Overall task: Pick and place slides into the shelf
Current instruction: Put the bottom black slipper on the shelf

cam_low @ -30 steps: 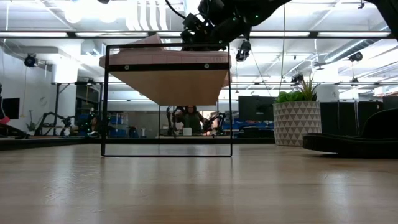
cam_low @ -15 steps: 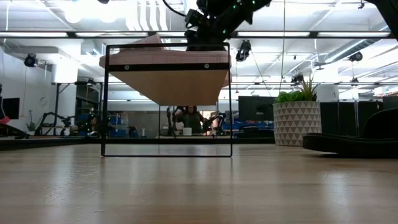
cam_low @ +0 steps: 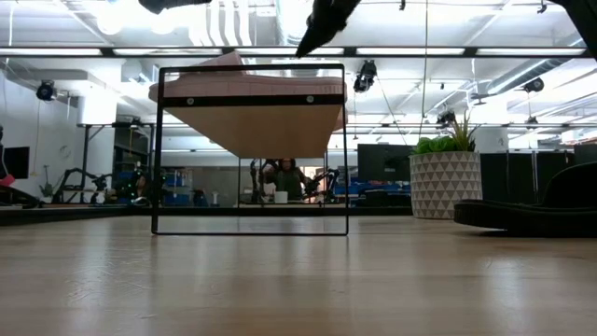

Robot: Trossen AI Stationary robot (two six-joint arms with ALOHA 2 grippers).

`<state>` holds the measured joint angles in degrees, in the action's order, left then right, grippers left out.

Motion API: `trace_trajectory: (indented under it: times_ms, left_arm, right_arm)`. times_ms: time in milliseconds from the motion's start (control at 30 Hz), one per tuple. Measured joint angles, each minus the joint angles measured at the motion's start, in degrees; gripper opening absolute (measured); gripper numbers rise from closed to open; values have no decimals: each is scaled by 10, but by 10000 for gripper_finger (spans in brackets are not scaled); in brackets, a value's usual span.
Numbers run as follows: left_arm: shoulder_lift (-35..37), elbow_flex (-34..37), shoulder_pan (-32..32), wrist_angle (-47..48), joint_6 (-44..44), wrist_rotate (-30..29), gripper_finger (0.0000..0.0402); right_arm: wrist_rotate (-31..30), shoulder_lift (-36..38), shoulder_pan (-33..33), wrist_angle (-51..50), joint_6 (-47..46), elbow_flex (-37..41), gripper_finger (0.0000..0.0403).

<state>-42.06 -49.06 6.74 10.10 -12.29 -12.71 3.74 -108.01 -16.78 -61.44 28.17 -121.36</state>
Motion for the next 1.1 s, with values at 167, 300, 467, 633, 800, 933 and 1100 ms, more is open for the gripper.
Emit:
trace_trajectory:
  times_ms: [167,300,467,633,800,933,1100]
  left_arm:
    - [-10,11,0,0,23,0,199]
    - [-14,17,0,-1,49,1,199]
    - [-15,25,0,-2,75,5,199]
    - [-13,33,0,-2,76,7,199]
    - [-14,35,0,-1,75,7,199]
    - [-14,35,0,-1,71,7,199]
    - [-16,35,0,-8,70,7,199]
  right_arm:
    - [0,1,20,-110,-81,-59,155]
    - [0,4,47,-194,-154,-85,149]
    - [-6,15,95,-285,-231,-87,143]
    - [-10,31,173,-286,-296,-82,141]
    - [-20,56,267,-286,-341,-80,141]
    - [-101,69,348,-286,-396,-80,141]
    - [-217,69,445,-286,-470,-80,141]
